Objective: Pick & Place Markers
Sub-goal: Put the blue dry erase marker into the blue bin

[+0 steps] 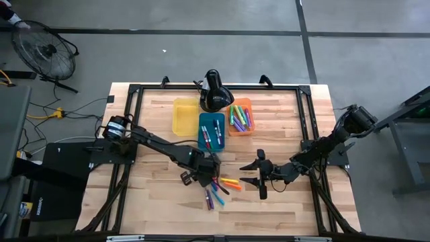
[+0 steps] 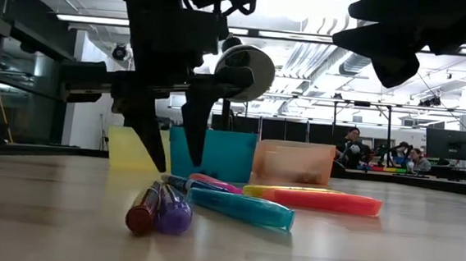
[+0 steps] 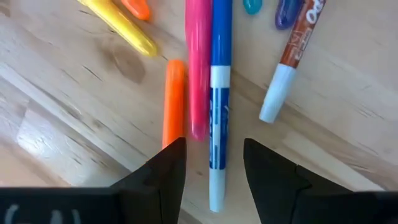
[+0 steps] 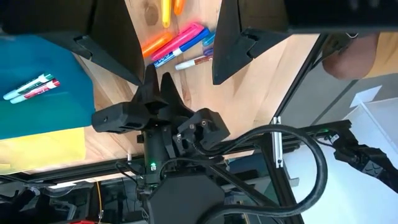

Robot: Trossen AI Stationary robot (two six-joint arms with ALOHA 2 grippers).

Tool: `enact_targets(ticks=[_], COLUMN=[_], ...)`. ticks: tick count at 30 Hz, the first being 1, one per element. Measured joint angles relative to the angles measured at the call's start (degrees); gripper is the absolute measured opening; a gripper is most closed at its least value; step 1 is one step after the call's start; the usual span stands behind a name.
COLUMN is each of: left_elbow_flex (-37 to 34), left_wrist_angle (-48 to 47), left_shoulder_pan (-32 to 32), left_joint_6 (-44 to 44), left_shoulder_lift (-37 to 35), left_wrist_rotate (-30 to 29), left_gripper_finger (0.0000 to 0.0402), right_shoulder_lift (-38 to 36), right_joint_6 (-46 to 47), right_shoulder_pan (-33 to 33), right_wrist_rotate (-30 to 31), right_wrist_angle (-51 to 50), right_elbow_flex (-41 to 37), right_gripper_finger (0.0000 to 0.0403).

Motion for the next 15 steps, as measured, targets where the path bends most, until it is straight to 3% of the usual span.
enact_targets(ticks=[15], left_elbow_flex=[0.3], left_wrist_angle=[-0.4], left_shoulder_pan=[0.0], left_joint_6=[-1.0], left_shoulder_lift=[4.7], left_wrist_rotate=[0.9], left_gripper_finger=[0.0154], right_shoulder_lift=[0.0], right_joint_6=[0.0], right_shoulder_pan=[0.0], right_wrist_rotate=[0.4], right_wrist_angle=[-0.4], right_elbow_flex=[0.0], right_gripper_finger=[0.0177])
